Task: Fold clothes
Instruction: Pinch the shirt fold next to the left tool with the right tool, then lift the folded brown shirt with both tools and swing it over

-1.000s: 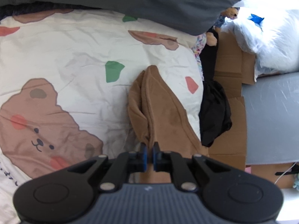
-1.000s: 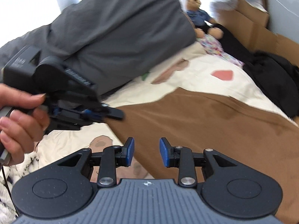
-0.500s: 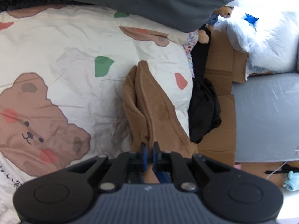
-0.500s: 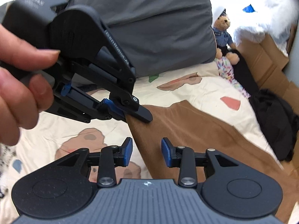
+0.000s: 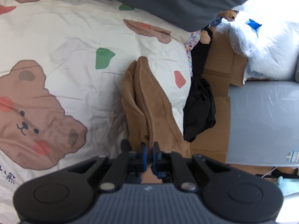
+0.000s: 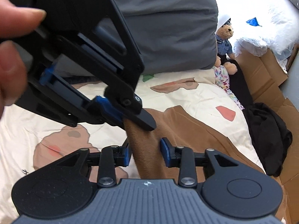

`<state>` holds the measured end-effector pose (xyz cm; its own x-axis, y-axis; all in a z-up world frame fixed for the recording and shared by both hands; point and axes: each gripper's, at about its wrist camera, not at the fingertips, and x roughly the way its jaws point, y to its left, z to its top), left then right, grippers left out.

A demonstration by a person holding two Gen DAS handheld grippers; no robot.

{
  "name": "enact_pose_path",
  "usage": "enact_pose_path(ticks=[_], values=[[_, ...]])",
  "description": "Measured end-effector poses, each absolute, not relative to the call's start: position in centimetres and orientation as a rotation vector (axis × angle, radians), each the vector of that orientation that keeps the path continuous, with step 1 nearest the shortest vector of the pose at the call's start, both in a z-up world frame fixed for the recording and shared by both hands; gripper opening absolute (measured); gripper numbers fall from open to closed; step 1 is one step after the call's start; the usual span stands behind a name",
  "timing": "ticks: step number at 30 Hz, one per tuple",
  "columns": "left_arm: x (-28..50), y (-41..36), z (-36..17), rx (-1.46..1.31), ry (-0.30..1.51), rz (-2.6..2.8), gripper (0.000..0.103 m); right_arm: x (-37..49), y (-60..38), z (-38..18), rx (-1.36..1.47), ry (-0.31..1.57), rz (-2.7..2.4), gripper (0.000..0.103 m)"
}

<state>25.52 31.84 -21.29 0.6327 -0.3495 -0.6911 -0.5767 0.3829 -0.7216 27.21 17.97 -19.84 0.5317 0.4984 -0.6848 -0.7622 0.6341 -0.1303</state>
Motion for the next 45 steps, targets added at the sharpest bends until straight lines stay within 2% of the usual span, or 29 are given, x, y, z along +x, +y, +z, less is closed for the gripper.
enact_pose_path(ticks=[1, 2, 4, 6, 16, 26, 33, 37, 39, 40, 41, 45], values=[[25.8, 32.1, -21.4, -1.196, 0.937, 0.177, 0.007, 27.4, 17.9, -20.0, -0.443, 0.66, 0.784, 0.009], [26.0, 32.3, -21.5, -1.174, 0.942, 0.178, 0.011, 27.6, 17.8, -20.1, -0.439, 0.666, 0.786, 0.006], [26.5, 32.7, -21.7, -1.132, 0.952, 0.18, 0.019, 28.0, 17.7, -20.5, -0.426, 0.683, 0.794, 0.005], [26.9, 33.3, -21.9, -1.096, 0.957, 0.198, 0.036, 28.4, 17.3, -20.9, -0.405, 0.698, 0.8, 0.005], [32.1, 35.2, -26.5, -1.009, 1.05, 0.272, 0.042, 29.3, 16.8, -22.1, -0.317, 0.751, 0.858, 0.005], [35.2, 36.4, -33.0, -1.174, 1.123, 0.224, 0.04, 30.2, 16.4, -22.8, -0.281, 0.805, 0.912, 0.005], [37.9, 36.6, -34.3, -1.135, 1.196, 0.211, 0.029, 31.0, 14.9, -22.7, -0.22, 0.83, 0.928, 0.005], [39.0, 36.2, -34.0, -1.082, 1.229, 0.234, 0.029, 31.2, 14.4, -23.0, -0.191, 0.83, 0.932, 0.005], [39.5, 35.9, -33.6, -1.045, 1.243, 0.25, 0.024, 31.2, 14.2, -23.2, -0.172, 0.831, 0.936, 0.005], [39.8, 35.7, -33.4, -1.018, 1.253, 0.262, 0.02, 31.2, 14.1, -23.3, -0.164, 0.831, 0.935, 0.005], [40.1, 35.4, -33.3, -0.985, 1.267, 0.257, 0.01, 31.1, 14.0, -23.4, -0.156, 0.831, 0.934, 0.005], [41.0, 34.6, -32.6, -0.896, 1.301, 0.267, 0.009, 31.2, 13.4, -23.8, -0.119, 0.834, 0.924, 0.005]])
